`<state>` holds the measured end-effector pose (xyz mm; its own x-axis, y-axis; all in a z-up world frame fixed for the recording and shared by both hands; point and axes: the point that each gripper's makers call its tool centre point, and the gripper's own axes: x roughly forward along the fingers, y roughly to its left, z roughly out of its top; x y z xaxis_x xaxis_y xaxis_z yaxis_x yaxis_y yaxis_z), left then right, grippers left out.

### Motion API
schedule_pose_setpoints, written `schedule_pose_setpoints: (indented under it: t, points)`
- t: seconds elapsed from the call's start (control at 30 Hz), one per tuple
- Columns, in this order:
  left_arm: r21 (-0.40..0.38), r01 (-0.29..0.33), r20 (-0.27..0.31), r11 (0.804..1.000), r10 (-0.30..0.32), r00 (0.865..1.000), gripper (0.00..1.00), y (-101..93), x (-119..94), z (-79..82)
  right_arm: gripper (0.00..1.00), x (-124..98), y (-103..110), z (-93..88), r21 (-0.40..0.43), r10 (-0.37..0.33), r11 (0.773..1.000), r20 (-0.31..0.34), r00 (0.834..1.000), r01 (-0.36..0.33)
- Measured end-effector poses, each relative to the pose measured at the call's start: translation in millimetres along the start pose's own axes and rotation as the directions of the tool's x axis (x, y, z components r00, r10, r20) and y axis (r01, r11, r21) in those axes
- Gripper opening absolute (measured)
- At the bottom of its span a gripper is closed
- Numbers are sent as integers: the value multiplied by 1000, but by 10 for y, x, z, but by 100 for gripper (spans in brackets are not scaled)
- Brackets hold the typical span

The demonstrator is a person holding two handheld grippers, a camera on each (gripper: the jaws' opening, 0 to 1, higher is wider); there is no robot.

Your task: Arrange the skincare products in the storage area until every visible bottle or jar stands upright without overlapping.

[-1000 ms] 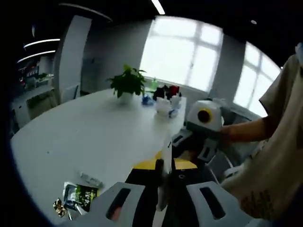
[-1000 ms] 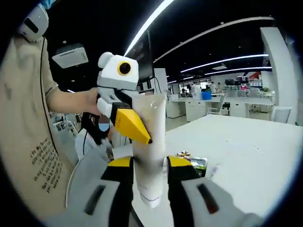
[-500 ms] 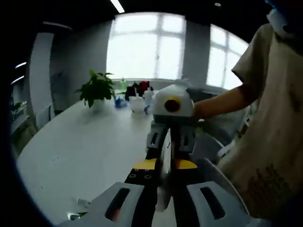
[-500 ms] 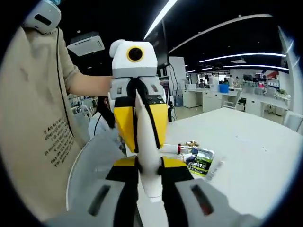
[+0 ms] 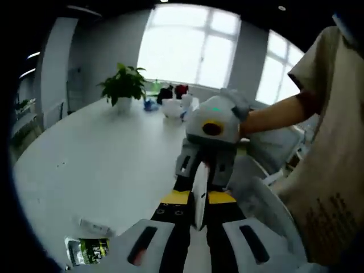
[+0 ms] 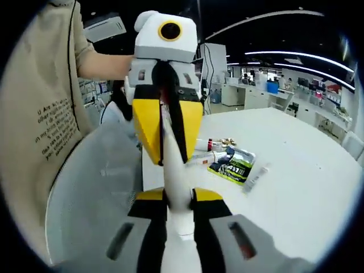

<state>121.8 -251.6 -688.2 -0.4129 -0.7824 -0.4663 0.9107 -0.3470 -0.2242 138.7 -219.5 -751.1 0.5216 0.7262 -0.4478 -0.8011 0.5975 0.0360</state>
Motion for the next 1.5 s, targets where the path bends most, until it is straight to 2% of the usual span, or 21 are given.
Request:
schedule_pose_setpoints:
  t: [0.1,0.27,0.47,0.6,0.67,0.73,0.8,0.83,0.9,1.07,1.23,1.37,1.5]
  points:
    - [-21,12,-14,1000,-12,1000,4,34,58,-106,15,37,-11,-103,27,-5,1000,4,1000,5]
    - [-17,23,-46,1000,-24,999,4,54,127,-196,15,75,-16,-211,38,10,999,2,1000,-10]
    - [-18,20,-43,1000,-21,999,3,78,146,-181,16,72,-67,-240,48,16,999,14,1000,-17]
    - [65,17,-79,998,-12,997,4,45,184,-189,18,93,-17,-248,29,34,999,1,999,-34]
    - [77,10,-87,997,-3,996,4,53,197,-196,18,86,-33,-249,45,26,999,5,1000,-26]
    - [96,-7,-118,995,18,993,5,95,214,-248,19,82,-47,-253,58,10,998,20,1000,-11]
    - [155,-6,-160,988,32,987,7,110,228,-317,20,83,-45,-256,68,2,998,21,1000,-3]
    - [170,-5,-192,986,38,981,7,115,240,-381,21,92,-46,-300,59,-9,998,-8,1000,10]
    - [178,5,-210,984,33,977,8,107,268,-446,25,103,-38,-372,30,-25,999,-47,999,27]
    - [197,-7,-232,980,54,971,10,165,303,-543,38,73,-64,-441,81,-67,994,-54,996,71]
    - [257,-32,-255,966,100,962,12,272,339,-600,51,10,-151,-492,119,-134,983,-58,989,140]
    - [253,-41,-238,967,103,966,12,327,354,-581,58,-63,-215,-516,155,-192,968,-49,980,198]
    - [306,-69,-224,950,142,964,12,431,366,-543,62,-139,-289,-545,189,-252,948,-45,967,255]
